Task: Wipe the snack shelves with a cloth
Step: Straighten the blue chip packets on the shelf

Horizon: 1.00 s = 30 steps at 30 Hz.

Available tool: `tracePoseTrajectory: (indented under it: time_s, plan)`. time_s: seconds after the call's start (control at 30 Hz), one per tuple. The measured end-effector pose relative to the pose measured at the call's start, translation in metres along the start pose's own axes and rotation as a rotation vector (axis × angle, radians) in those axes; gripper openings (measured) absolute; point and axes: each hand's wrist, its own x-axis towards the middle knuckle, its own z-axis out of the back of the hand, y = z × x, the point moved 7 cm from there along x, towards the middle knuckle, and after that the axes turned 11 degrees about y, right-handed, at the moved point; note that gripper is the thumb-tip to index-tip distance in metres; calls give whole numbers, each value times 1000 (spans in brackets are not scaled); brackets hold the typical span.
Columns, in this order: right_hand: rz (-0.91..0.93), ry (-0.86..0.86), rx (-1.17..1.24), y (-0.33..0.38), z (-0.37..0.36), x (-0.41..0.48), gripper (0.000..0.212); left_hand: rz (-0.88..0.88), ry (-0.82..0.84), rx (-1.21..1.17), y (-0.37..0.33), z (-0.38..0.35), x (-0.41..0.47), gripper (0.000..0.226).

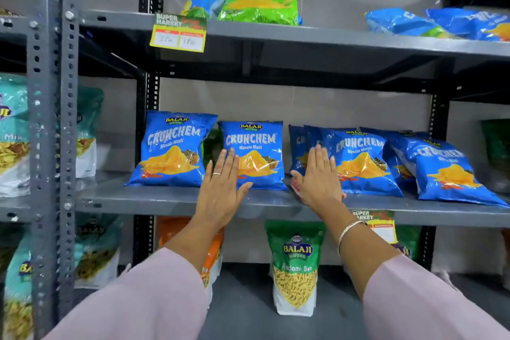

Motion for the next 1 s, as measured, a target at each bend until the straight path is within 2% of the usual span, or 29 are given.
tracePoseTrajectory:
  time_s: [0.07,0.13,0.2,0.23,0.33,0.43,0.53,0.7,0.83,1.0]
  plan:
    - [-47,176,35,-7,-18,3,60,-5,4,19,-2,-9,-3,88]
    - [-89,241,96,-16,-27,4,47,8,67,42,-3,-22,-6,102]
    - [-87,246,103,-17,-32,5,44,5,128,47,-2,-33,-6,115]
    - [-87,248,104,-17,-33,6,43,8,147,61,-1,-36,-7,114]
    - [-94,316,48,-13,-35,10,35,9,193,118,1,-47,-8,88]
    - [-71,354,-57,-6,-33,11,31,10,147,55,4,-51,-8,64]
    - [-70,342,-123,2,-27,13,31,9,99,14,5,-53,-9,72]
    - [-109,330,-72,3,-31,27,36,28,82,25,8,-54,-9,67]
    - [-194,480,-62,-10,-50,34,63,25,-7,10,9,-54,-7,75]
    - [-202,607,-121,-18,-71,42,60,29,-55,34,9,-55,-8,63]
